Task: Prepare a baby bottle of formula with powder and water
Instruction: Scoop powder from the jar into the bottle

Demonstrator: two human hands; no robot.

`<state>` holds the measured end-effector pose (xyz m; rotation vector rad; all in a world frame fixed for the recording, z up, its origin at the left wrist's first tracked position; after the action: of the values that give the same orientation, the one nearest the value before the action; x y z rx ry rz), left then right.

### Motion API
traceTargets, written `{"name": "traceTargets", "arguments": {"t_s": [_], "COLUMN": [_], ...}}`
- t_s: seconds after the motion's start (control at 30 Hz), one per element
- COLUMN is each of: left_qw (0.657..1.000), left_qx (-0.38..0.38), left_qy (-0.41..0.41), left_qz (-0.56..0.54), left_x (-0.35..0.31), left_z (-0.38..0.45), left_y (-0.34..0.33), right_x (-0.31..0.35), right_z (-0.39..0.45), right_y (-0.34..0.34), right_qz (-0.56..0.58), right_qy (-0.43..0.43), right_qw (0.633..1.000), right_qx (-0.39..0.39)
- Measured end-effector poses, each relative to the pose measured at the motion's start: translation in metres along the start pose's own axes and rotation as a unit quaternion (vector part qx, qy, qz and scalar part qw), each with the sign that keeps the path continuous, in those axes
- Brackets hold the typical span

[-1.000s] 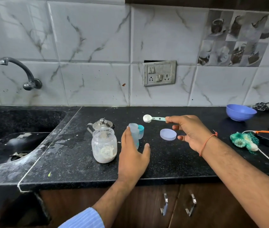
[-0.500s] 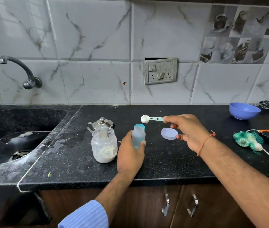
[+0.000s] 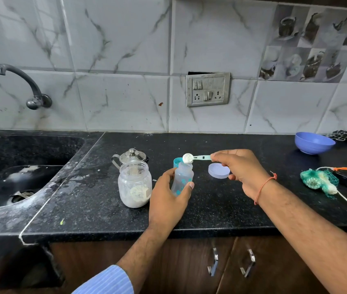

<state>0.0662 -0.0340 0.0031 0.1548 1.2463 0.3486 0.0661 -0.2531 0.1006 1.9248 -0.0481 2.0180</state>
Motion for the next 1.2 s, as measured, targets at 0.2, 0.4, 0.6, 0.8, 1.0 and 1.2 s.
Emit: {"name": "traceTargets", "arguments": {"t_s": [0.2, 0.4, 0.6, 0.8, 1.0, 1.2], "left_qw": [1.000, 1.000, 1.000, 1.000, 1.000, 1.000], "left_qx": [0.005, 0.004, 0.000, 0.000, 0.004, 0.005], "left_qy": [-0.002, -0.004, -0.008, -0.006, -0.008, -0.013], "left_qz": [0.001, 0.009, 0.009, 0.020, 0.028, 0.025], "left_x": [0.003, 0.004, 0.004, 0.005, 0.005, 0.004], "left_z": [0.000, 0.001, 0.002, 0.002, 0.003, 0.003], "left_y": [-0.002, -0.002, -0.003, -0.003, -0.003, -0.002], "right_x": [-0.003, 0.001, 0.011, 0.041, 0.060, 0.064], "right_z": [-0.001, 0.002, 0.005, -0.007, -0.030, -0.045], "right_y": [0.000, -0.002, -0.006, -0.018, -0.032, -0.040], "right_qz": [-0.029, -0.065, -0.158, -0.348, -0.465, -0.519], "right_qy": [0.009, 0.035, 0.114, 0.252, 0.395, 0.486], "right_qw": [1.000, 0.997, 0.981, 0.903, 0.792, 0.703], "right_qx": [0.005, 0.014, 0.007, 0.012, 0.023, 0.029]}}
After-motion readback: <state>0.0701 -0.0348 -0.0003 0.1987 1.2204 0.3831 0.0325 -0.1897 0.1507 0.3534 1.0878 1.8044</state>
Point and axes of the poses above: each hand's wrist, its own z-axis towards the middle knuckle, its own y-axis out of the back of the hand, x = y × z, the point moved 6 cm from there along z, towards the middle knuckle, and after that the axes turned 2 degrees about x, right-handed, at the moved point
